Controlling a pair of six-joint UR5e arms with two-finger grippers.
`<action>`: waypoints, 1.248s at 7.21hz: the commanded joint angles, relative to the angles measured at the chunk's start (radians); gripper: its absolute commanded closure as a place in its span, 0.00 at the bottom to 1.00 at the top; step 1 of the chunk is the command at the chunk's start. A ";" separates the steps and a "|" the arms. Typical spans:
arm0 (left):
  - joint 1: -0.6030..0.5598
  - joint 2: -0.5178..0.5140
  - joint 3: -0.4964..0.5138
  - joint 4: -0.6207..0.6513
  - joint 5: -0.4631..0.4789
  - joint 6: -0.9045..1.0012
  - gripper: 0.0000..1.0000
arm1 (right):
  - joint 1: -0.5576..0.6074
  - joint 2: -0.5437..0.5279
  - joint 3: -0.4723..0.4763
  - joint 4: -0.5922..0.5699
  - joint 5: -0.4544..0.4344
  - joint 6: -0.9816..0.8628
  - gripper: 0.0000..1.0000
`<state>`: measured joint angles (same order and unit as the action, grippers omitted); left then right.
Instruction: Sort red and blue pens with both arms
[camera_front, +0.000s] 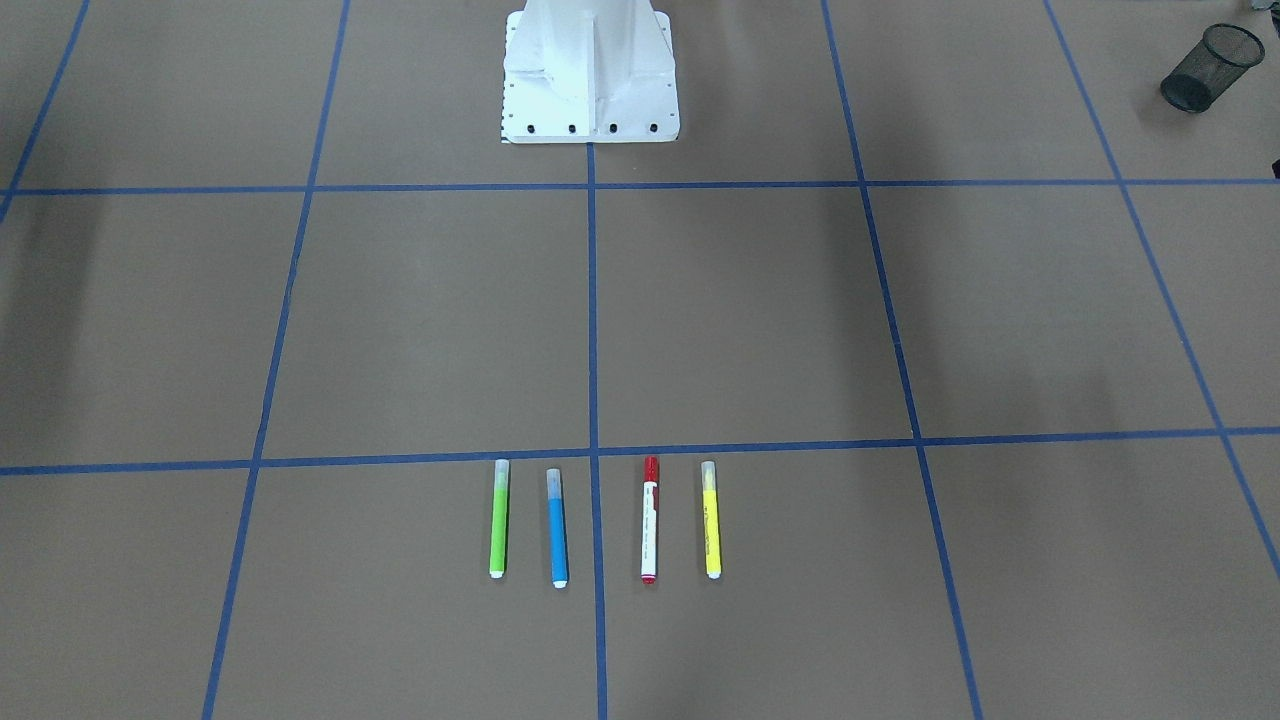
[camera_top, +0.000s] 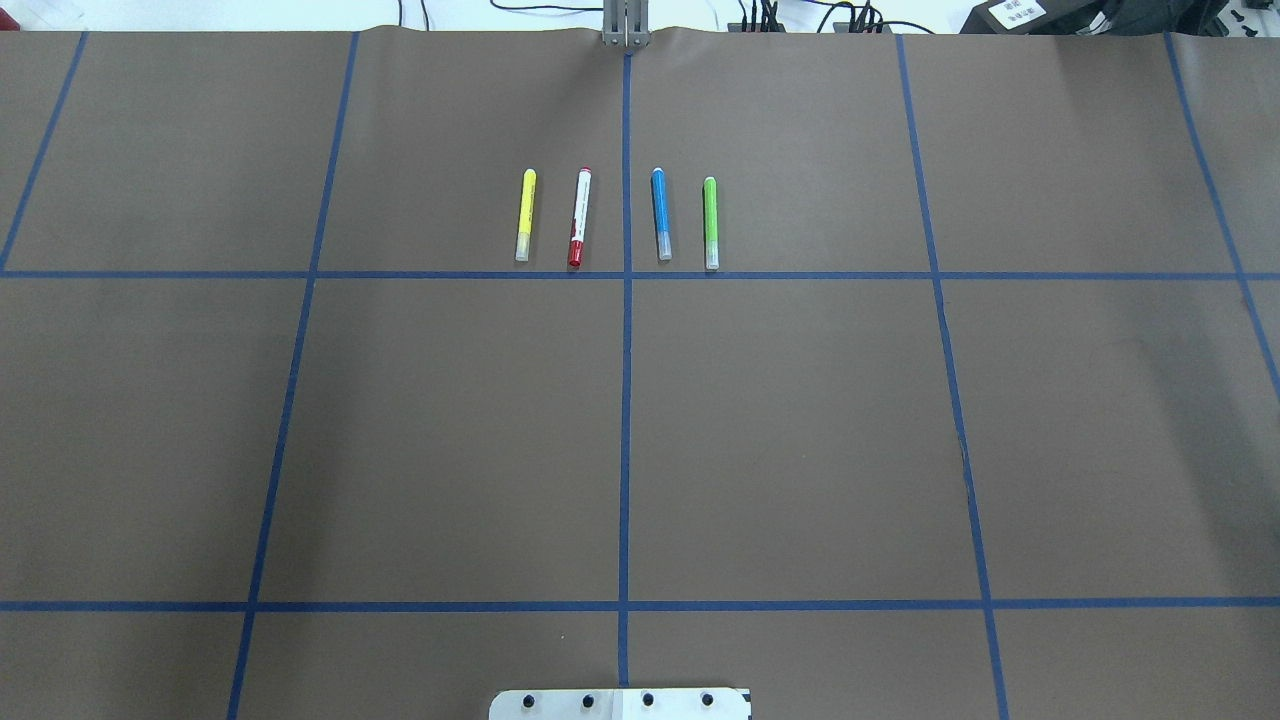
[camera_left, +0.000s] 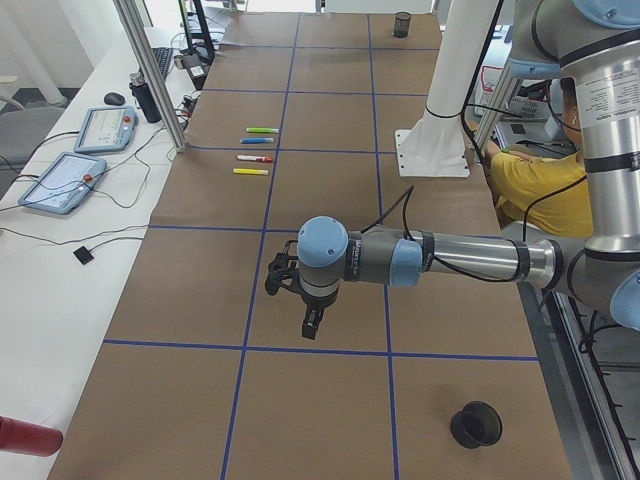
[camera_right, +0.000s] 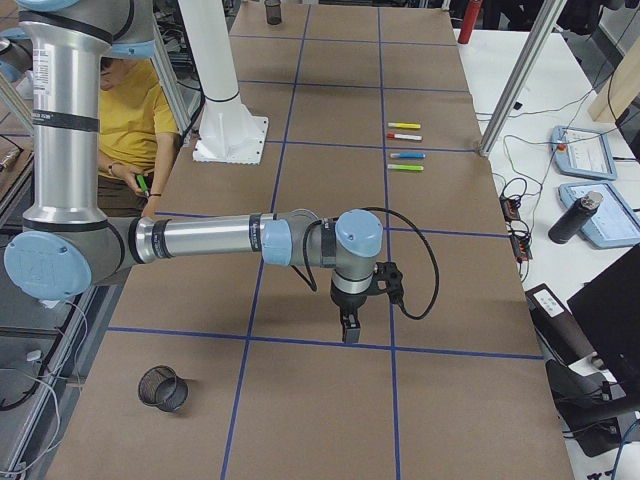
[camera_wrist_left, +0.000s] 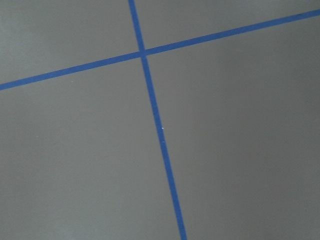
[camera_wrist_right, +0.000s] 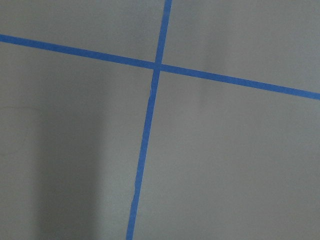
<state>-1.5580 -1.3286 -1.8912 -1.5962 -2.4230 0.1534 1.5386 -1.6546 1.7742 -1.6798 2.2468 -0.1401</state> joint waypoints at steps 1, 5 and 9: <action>0.001 -0.052 -0.002 -0.016 -0.011 -0.006 0.00 | -0.043 0.018 0.030 0.002 0.020 0.000 0.00; 0.002 -0.160 0.051 -0.170 -0.002 -0.008 0.00 | -0.055 0.129 0.041 0.002 0.138 0.010 0.00; 0.059 -0.289 0.076 -0.186 -0.076 -0.346 0.00 | -0.106 0.324 0.001 0.003 0.120 0.155 0.00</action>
<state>-1.5223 -1.5760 -1.8190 -1.7815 -2.4892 -0.0931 1.4601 -1.3875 1.7788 -1.6771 2.3756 -0.0702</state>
